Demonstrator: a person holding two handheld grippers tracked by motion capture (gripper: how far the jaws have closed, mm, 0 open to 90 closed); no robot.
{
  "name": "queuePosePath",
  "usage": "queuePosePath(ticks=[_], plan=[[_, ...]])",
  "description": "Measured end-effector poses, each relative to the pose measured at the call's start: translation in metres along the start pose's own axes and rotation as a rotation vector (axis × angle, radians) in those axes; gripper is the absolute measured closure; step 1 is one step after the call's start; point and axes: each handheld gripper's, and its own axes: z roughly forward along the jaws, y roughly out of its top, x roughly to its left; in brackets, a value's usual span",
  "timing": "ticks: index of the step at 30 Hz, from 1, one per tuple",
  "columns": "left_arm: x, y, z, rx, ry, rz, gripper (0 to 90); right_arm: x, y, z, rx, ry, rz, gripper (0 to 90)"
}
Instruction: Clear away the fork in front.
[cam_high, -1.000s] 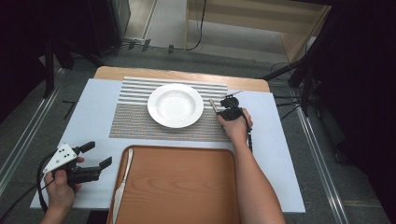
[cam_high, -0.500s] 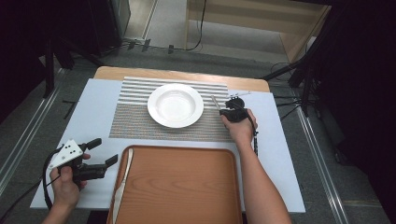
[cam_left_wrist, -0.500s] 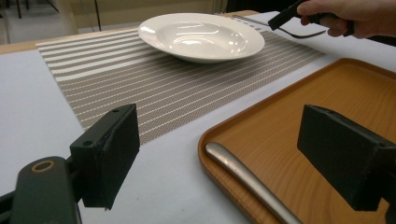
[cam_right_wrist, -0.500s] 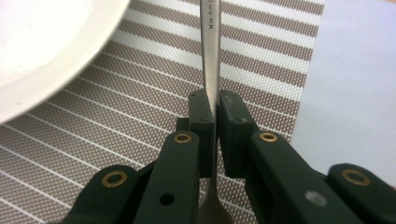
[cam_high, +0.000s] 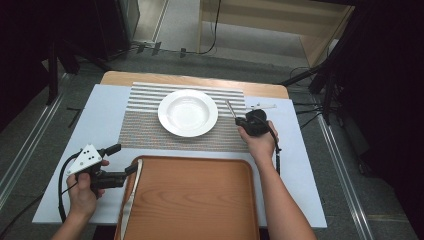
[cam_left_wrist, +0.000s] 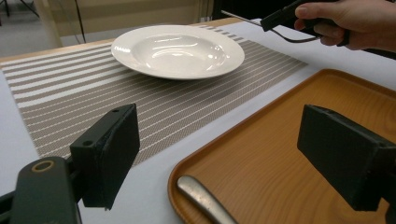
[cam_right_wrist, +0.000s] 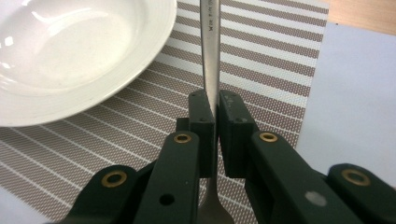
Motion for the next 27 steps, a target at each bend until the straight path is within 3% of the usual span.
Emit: queuePosePath(ticks=[3, 8, 27], plan=[[-0.003, 0.005, 0.005, -0.015, -0.031, -0.023, 11.5, 0.002, -0.004, -0.007, -0.022, 0.010, -0.005, 83.2], [-0.010, 0.012, 0.014, -0.016, -0.043, -0.003, 11.5, 0.006, -0.011, -0.020, -0.061, 0.021, -0.012, 83.2], [-0.041, 0.034, 0.054, -0.044, -0.131, -0.008, 11.9, 0.038, -0.035, -0.061, -0.193, 0.096, -0.048, 83.2]])
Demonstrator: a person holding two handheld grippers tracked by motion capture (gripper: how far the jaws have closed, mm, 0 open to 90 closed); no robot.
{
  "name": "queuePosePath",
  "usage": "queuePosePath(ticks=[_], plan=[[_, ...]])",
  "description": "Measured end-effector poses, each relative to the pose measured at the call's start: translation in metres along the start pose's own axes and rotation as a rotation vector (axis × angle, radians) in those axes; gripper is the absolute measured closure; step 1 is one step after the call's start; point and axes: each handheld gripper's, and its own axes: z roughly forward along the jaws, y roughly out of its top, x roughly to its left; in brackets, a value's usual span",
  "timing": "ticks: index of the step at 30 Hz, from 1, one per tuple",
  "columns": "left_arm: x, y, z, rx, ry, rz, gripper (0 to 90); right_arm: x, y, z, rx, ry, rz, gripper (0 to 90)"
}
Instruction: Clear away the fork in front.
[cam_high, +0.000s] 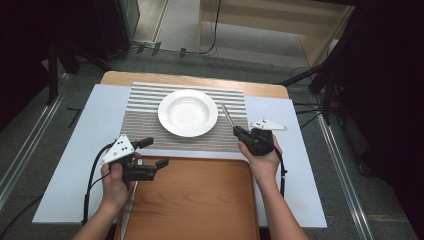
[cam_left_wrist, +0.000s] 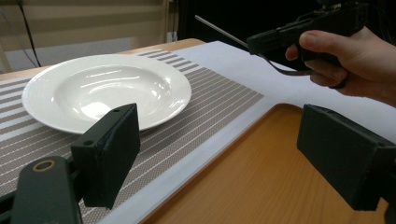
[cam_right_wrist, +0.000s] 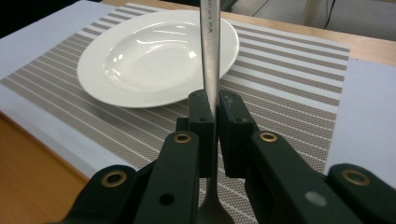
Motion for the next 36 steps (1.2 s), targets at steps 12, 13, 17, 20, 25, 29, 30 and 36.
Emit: queuePosePath(ticks=[12, 13, 17, 20, 25, 29, 30, 36], plan=[[-0.006, 0.004, 0.013, -0.011, -0.032, -0.020, 11.8, 0.030, -0.016, -0.015, -0.049, 0.045, -0.063, 83.1], [-0.007, 0.004, 0.013, -0.010, -0.033, -0.021, 11.9, 0.032, -0.017, -0.015, -0.053, 0.050, -0.064, 83.2], [-0.010, 0.006, 0.017, -0.009, -0.049, -0.019, 11.9, 0.042, -0.022, -0.018, -0.067, 0.074, -0.074, 83.2], [-0.013, 0.007, 0.019, -0.016, -0.050, -0.027, 11.6, 0.049, -0.025, -0.020, -0.076, 0.086, -0.083, 83.1], [-0.015, 0.008, 0.019, -0.032, -0.076, -0.052, 9.1, 0.062, -0.029, -0.024, -0.095, 0.110, -0.097, 83.1], [-0.017, 0.008, 0.019, -0.020, -0.088, -0.054, 7.2, 0.069, -0.033, -0.027, -0.110, 0.128, -0.105, 83.1], [-0.017, 0.008, 0.020, -0.018, -0.082, -0.053, 7.2, 0.071, -0.034, -0.027, -0.109, 0.135, -0.106, 83.1], [-0.020, 0.008, 0.023, -0.005, -0.096, -0.091, 7.7, 0.081, -0.039, -0.027, -0.114, 0.159, -0.114, 83.1]])
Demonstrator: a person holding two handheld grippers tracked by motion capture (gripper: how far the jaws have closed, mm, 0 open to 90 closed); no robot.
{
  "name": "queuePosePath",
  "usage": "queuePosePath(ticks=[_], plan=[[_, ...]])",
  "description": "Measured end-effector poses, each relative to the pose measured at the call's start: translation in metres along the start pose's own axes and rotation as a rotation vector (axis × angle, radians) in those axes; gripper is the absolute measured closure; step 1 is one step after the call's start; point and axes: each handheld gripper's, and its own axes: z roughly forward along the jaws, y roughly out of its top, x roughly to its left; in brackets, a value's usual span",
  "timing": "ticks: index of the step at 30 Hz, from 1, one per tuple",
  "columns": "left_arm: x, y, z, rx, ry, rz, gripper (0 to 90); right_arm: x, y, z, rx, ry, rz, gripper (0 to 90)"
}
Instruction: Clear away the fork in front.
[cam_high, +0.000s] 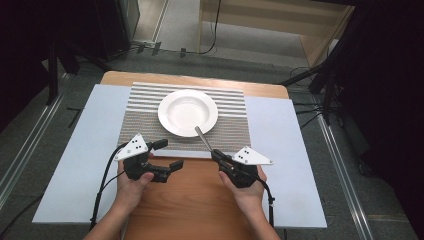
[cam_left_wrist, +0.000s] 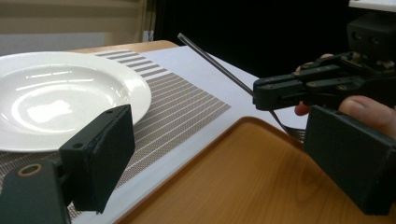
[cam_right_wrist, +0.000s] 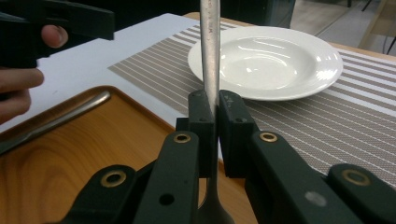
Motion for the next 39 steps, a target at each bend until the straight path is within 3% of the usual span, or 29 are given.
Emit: queuePosePath(ticks=[14, 19, 29, 34, 39], plan=[[-0.008, -0.002, 0.006, 0.018, 0.002, -0.060, 31.3, 0.025, -0.003, 0.001, -0.029, 0.054, -0.044, 83.1], [-0.009, -0.002, 0.007, 0.012, -0.044, -0.098, 38.0, 0.030, -0.006, 0.004, -0.025, 0.066, -0.049, 83.0], [-0.008, -0.003, 0.008, 0.018, -0.060, -0.132, 42.8, 0.043, -0.009, 0.008, -0.034, 0.091, -0.090, 83.0], [-0.003, -0.004, 0.009, 0.027, -0.065, -0.184, 49.0, 0.048, -0.009, 0.009, -0.036, 0.098, -0.097, 83.0], [-0.003, -0.004, 0.009, 0.024, -0.078, -0.197, 51.9, 0.052, -0.009, 0.010, -0.040, 0.101, -0.108, 83.0]])
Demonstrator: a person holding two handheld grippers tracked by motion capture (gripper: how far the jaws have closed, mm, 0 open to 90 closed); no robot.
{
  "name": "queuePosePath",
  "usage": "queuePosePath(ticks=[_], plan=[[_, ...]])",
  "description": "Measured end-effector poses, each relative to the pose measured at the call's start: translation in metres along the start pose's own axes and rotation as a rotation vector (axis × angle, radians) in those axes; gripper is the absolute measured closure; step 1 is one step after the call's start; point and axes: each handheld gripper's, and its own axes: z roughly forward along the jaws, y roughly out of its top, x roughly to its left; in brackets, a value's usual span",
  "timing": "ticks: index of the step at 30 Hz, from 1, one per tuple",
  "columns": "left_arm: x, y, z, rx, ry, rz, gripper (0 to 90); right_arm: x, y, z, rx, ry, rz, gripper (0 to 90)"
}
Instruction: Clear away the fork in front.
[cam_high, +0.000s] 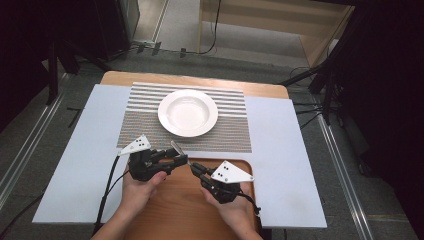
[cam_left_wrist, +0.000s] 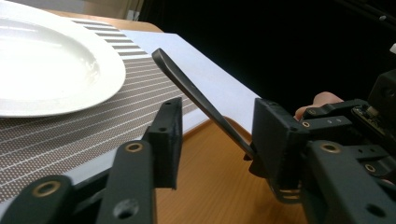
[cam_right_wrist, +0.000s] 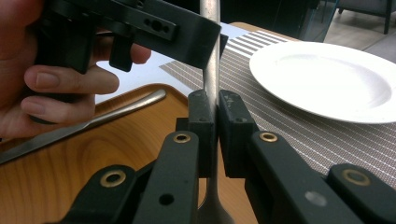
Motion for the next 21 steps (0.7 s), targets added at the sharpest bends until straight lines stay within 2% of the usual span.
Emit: queuePosePath(ticks=[2, 5, 7, 8, 9, 10, 11, 12, 13, 14, 15, 16, 17, 18, 20, 21], plan=[[0.001, 0.000, 0.001, 0.004, -0.011, -0.009, 57.0, 0.002, 0.000, 0.000, -0.004, 0.000, -0.007, 83.0], [0.002, 0.000, 0.002, 0.013, -0.028, -0.033, 57.8, 0.004, 0.000, 0.001, -0.005, -0.001, -0.011, 83.0], [0.003, 0.000, 0.002, 0.016, -0.041, -0.043, 68.1, 0.005, 0.000, 0.001, -0.007, -0.001, -0.017, 83.0], [0.004, 0.001, 0.001, 0.015, -0.070, -0.061, 72.7, 0.006, 0.000, 0.001, -0.009, 0.002, -0.018, 83.0], [0.004, 0.001, 0.001, 0.015, -0.070, -0.061, 76.2, 0.006, 0.000, 0.001, -0.005, -0.001, -0.021, 82.9], [0.004, 0.002, 0.000, 0.005, -0.147, -0.086, 83.4, 0.007, -0.001, 0.002, -0.003, 0.006, -0.031, 83.0], [-0.001, 0.003, -0.001, 0.008, -0.093, -0.043, 84.4, 0.007, -0.001, 0.003, -0.003, 0.013, -0.029, 85.4], [-0.002, 0.004, -0.002, 0.013, -0.081, -0.035, 84.8, 0.006, -0.002, 0.002, -0.030, 0.030, -0.018, 88.2], [-0.001, 0.005, -0.003, 0.009, -0.108, -0.046, 84.9, 0.004, -0.002, 0.000, -0.050, 0.045, 0.001, 87.8], [0.000, 0.005, -0.004, 0.003, -0.118, -0.051, 84.8, 0.003, -0.001, -0.002, -0.062, 0.041, 0.003, 79.9], [-0.001, 0.005, -0.005, 0.002, -0.100, -0.038, 84.9, 0.002, 0.000, -0.003, -0.067, 0.032, 0.002, 75.2], [-0.001, 0.005, -0.006, 0.004, -0.097, -0.030, 84.8, 0.001, 0.001, -0.006, -0.063, 0.016, -0.001, 71.6], [-0.001, 0.005, -0.006, 0.004, -0.097, -0.030, 84.8, 0.001, 0.001, -0.006, -0.063, 0.016, -0.001, 71.6], [0.000, 0.005, -0.008, 0.000, -0.114, -0.026, 84.8, -0.001, 0.001, -0.009, -0.063, -0.013, -0.011, 64.1], [0.000, 0.005, -0.009, 0.001, -0.112, -0.019, 84.8, -0.003, 0.001, -0.010, -0.062, -0.021, -0.010, 61.1], [-0.001, 0.005, -0.010, 0.002, -0.110, -0.011, 84.9, -0.009, 0.000, -0.014, -0.054, -0.044, 0.016, 52.0]])
